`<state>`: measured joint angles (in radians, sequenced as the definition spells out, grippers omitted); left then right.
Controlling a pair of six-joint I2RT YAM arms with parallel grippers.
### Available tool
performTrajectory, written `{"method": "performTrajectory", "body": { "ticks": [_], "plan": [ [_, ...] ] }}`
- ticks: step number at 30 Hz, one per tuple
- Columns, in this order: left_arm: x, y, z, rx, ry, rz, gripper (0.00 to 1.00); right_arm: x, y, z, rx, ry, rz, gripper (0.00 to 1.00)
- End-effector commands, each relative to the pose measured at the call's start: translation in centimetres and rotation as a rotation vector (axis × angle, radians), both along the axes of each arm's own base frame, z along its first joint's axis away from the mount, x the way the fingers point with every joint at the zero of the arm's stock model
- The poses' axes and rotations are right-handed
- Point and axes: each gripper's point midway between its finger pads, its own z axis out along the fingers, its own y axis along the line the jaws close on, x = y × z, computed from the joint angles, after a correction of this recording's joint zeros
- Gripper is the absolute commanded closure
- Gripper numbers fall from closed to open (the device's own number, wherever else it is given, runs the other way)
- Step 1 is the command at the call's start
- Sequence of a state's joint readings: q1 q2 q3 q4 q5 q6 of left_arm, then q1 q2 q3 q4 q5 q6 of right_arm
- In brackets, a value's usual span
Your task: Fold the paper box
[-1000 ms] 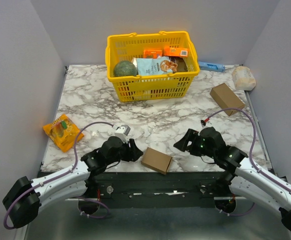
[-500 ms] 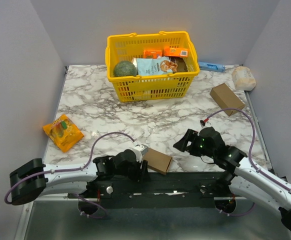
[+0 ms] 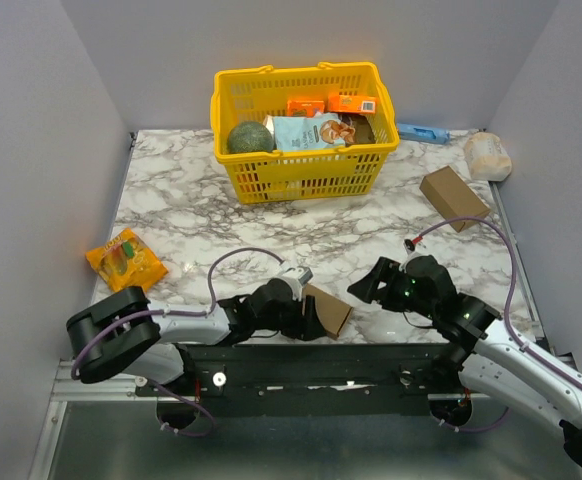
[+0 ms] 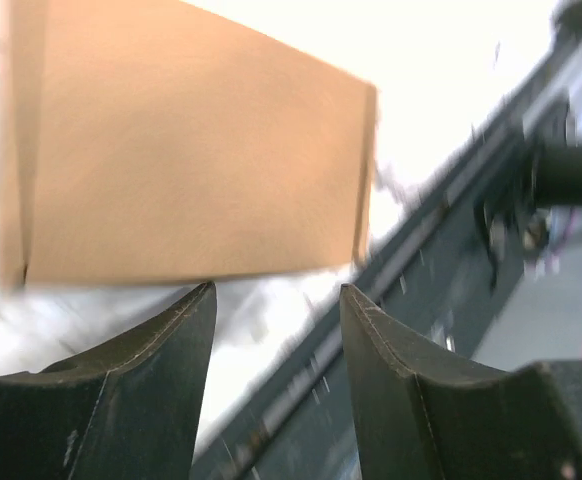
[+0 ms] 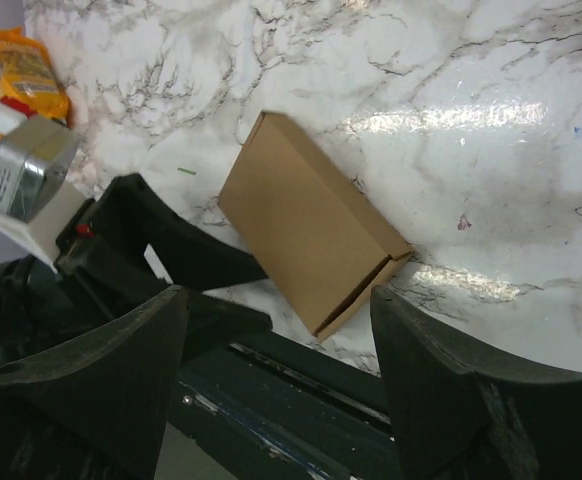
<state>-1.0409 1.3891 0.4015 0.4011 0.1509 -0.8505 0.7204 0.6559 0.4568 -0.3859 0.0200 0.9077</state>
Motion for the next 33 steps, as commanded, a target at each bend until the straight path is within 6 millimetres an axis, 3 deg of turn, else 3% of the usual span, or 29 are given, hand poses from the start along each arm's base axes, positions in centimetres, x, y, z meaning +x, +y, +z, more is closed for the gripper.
{"method": "performTrajectory", "body": {
  "ticks": [1,3,5,6,7,9,10,13,15,17,18,19,20,21,23,24,25,26,27,28,29,31,32,33],
  "plan": [
    [4.4,-1.5,0.9,-0.047,-0.075,0.028,0.39,0.0,0.0,1.1,0.014,-0.025,0.005,0.19],
    [5.9,-2.2,0.3,-0.058,-0.080,0.021,0.39,0.1,-0.1,1.1,0.015,-0.026,-0.002,0.19],
    [7.3,-3.9,1.4,-0.101,-0.103,0.006,0.39,0.1,-0.1,1.1,0.014,-0.027,-0.007,0.19],
    [7.7,-4.6,0.4,-0.088,-0.095,-0.008,0.39,0.2,-0.2,1.1,0.014,-0.029,-0.010,0.19],
    [8.6,-6.2,1.7,-0.125,-0.115,-0.028,0.40,0.2,-0.2,1.1,0.012,-0.031,-0.014,0.19],
    [9.3,-7.9,1.6,-0.167,-0.107,-0.043,0.41,0.4,-0.3,1.1,0.008,-0.034,-0.021,0.19],
    [9.7,-8.9,2.6,-0.207,-0.113,-0.058,0.41,0.5,-0.4,1.1,0.003,-0.036,-0.027,0.19],
    [10.7,-10.1,2.9,-0.225,-0.131,-0.064,0.41,0.8,-0.6,1.2,-0.010,-0.049,-0.039,0.18],
    [11.3,-9.8,3.5,-0.225,-0.153,-0.056,0.41,1.0,-0.6,1.3,-0.019,-0.053,-0.041,0.18],
    [12.5,-7.7,3.4,-0.205,-0.171,-0.011,0.41,1.3,-0.6,1.2,-0.031,-0.055,-0.041,0.14],
    [13.1,-6.8,4.7,-0.221,-0.197,0.015,0.40,1.4,-0.5,1.2,-0.037,-0.057,-0.039,0.13],
    [13.1,-5.1,4.0,-0.197,-0.189,0.041,0.40,1.7,-0.3,1.1,-0.047,-0.055,-0.033,0.13],
    [14.7,-3.1,4.2,-0.188,-0.202,0.096,0.39,2.1,-0.1,1.3,-0.056,-0.072,-0.025,0.11],
    [15.3,-1.7,5.4,-0.189,-0.225,0.130,0.37,2.5,0.0,1.5,-0.065,-0.080,-0.023,0.08],
    [16.1,1.2,5.2,-0.146,-0.233,0.189,0.36,4.2,0.2,1.7,-0.090,-0.085,-0.018,0.06],
    [17.6,3.4,6.8,-0.140,-0.288,0.237,0.36,5.0,-0.1,1.8,-0.095,-0.083,-0.033,0.05],
    [18.1,5.3,6.2,-0.091,-0.272,0.279,0.36,5.2,0.3,2.0,-0.067,-0.078,0.000,0.05],
    [18.6,6.8,6.5,-0.072,-0.280,0.315,0.36,7.5,-1.1,2.5,-0.053,-0.112,-0.048,0.04],
    [19.1,8.2,8.1,-0.080,-0.314,0.350,0.34,8.5,-1.9,2.7,-0.037,-0.119,-0.069,0.04],
    [20.2,11.2,7.9,-0.056,-0.298,0.430,0.32,9.0,-2.4,2.9,-0.009,-0.121,-0.064,0.04],
    [20.6,12.7,8.6,-0.054,-0.305,0.472,0.30,10.9,-4.8,3.5,-0.021,-0.159,-0.131,0.04],
    [21.0,16.8,10.5,-0.025,-0.331,0.575,0.24,12.2,-7.1,4.2,-0.052,-0.198,-0.178,0.03],
    [21.2,18.3,11.3,0.000,-0.349,0.618,0.21,12.9,-9.4,4.4,-0.092,-0.218,-0.225,0.03],
    [21.0,19.5,13.3,-0.002,-0.397,0.651,0.15,13.2,-10.5,5.3,-0.098,-0.247,-0.245,0.02]
  ]
}}
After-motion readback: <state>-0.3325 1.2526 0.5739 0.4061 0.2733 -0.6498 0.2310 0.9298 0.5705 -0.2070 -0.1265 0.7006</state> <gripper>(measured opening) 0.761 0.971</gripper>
